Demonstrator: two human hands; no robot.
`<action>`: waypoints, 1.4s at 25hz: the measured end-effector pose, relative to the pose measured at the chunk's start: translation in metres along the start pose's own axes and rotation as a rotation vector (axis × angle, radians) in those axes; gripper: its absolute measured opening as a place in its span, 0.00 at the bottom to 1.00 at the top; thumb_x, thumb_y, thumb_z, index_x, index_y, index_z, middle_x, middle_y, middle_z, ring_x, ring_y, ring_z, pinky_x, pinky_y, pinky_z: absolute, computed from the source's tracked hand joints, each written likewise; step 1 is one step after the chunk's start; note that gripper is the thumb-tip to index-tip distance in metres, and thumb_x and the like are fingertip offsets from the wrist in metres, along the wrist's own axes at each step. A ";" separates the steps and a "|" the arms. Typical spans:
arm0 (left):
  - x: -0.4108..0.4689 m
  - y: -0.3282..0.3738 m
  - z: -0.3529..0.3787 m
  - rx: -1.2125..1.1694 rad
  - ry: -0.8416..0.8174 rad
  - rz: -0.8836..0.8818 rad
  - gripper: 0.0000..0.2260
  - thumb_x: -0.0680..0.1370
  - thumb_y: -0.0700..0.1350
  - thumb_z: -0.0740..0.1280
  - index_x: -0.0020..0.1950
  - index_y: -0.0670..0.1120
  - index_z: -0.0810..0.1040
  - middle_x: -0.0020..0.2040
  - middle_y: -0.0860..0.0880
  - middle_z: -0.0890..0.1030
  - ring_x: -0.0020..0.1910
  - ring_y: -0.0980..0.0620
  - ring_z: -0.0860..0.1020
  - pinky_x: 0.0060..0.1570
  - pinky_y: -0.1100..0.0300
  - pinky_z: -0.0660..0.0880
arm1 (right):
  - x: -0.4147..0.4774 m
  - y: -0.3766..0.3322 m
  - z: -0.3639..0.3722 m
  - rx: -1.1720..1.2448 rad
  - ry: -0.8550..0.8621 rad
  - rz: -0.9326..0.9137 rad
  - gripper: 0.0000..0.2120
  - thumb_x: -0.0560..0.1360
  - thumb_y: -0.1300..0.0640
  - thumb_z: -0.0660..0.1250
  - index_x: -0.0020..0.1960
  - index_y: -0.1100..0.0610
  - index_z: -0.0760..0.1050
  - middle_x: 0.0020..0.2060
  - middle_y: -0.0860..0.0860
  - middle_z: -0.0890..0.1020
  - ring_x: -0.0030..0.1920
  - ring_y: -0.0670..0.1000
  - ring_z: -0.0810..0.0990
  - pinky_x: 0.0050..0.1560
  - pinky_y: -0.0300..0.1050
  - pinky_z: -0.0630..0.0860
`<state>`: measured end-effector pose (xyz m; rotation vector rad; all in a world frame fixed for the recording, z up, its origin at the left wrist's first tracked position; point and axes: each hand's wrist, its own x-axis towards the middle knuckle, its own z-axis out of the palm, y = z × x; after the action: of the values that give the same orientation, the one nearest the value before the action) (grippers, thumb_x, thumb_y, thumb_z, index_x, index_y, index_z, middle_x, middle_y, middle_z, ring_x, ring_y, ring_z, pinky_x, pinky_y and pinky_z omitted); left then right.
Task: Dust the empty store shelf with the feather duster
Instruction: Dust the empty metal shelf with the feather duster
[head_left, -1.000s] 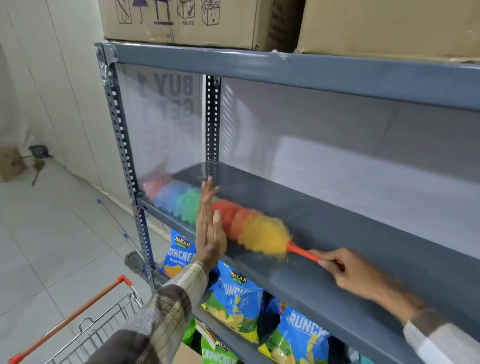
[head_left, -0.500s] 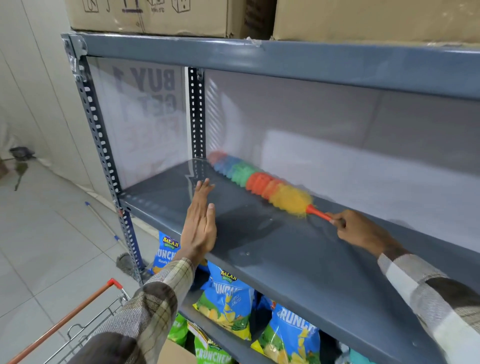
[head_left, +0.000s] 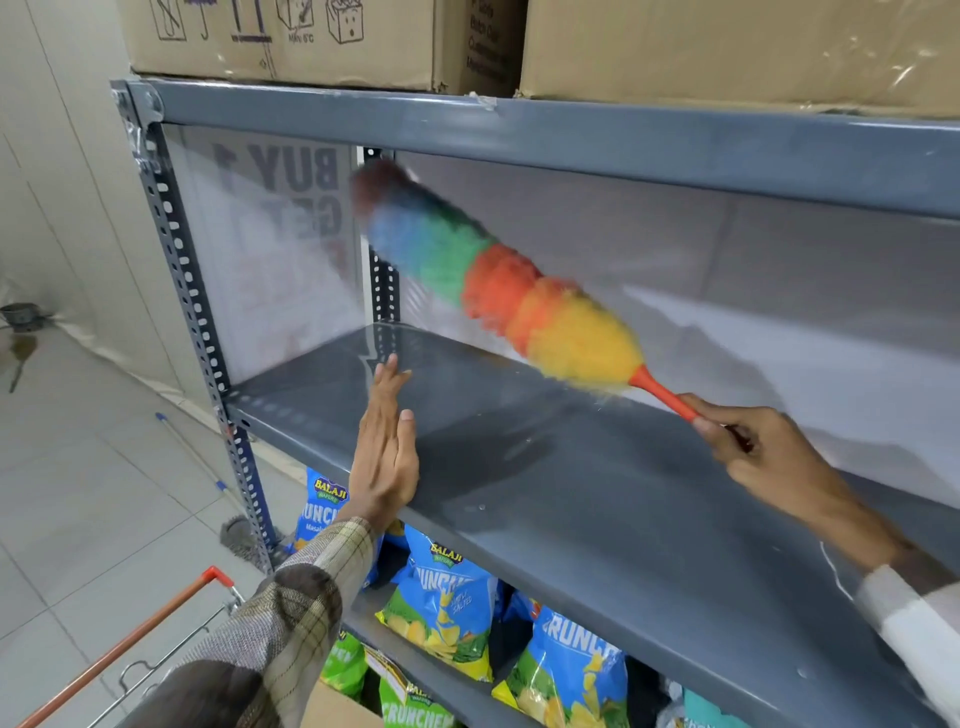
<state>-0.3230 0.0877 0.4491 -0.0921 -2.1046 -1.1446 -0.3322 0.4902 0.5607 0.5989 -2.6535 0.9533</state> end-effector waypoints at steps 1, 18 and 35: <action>0.000 0.000 0.001 -0.008 0.024 0.010 0.23 0.84 0.47 0.49 0.80 0.53 0.61 0.85 0.58 0.54 0.84 0.60 0.48 0.81 0.63 0.48 | -0.003 -0.004 0.004 0.014 -0.049 -0.011 0.18 0.81 0.53 0.62 0.63 0.31 0.76 0.36 0.36 0.81 0.33 0.42 0.72 0.36 0.41 0.72; 0.002 -0.003 0.001 0.038 -0.005 -0.004 0.23 0.84 0.50 0.48 0.80 0.51 0.61 0.84 0.58 0.54 0.84 0.61 0.45 0.78 0.71 0.45 | 0.035 0.088 0.003 -0.473 -0.250 0.378 0.16 0.78 0.57 0.61 0.61 0.47 0.81 0.33 0.40 0.82 0.34 0.50 0.80 0.36 0.43 0.75; 0.001 0.001 0.000 0.016 0.018 -0.016 0.23 0.84 0.47 0.49 0.79 0.48 0.63 0.84 0.56 0.56 0.84 0.61 0.46 0.78 0.69 0.46 | 0.003 0.025 0.004 -0.071 -0.152 0.035 0.16 0.81 0.60 0.64 0.67 0.52 0.78 0.29 0.23 0.76 0.32 0.33 0.76 0.35 0.25 0.68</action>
<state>-0.3233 0.0882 0.4504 -0.0581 -2.1018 -1.1342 -0.3472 0.5045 0.5454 0.6339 -2.8270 0.8494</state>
